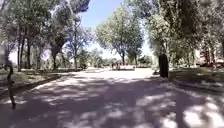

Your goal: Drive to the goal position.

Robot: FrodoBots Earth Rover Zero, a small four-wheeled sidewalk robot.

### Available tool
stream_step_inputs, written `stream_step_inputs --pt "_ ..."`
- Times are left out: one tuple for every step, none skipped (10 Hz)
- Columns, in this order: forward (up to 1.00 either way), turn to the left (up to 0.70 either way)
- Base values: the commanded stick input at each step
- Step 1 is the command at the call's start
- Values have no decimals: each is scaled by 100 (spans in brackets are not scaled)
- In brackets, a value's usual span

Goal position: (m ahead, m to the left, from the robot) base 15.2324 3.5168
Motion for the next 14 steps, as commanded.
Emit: stream_step_inputs --pt "85 0" --pt "85 0" --pt "85 0" --pt "85 0" --pt "85 0" --pt "85 0" --pt "85 0" --pt "85 0" --pt "85 0" --pt "85 0" --pt "85 0" --pt "85 0" --pt "85 0" --pt "85 0"
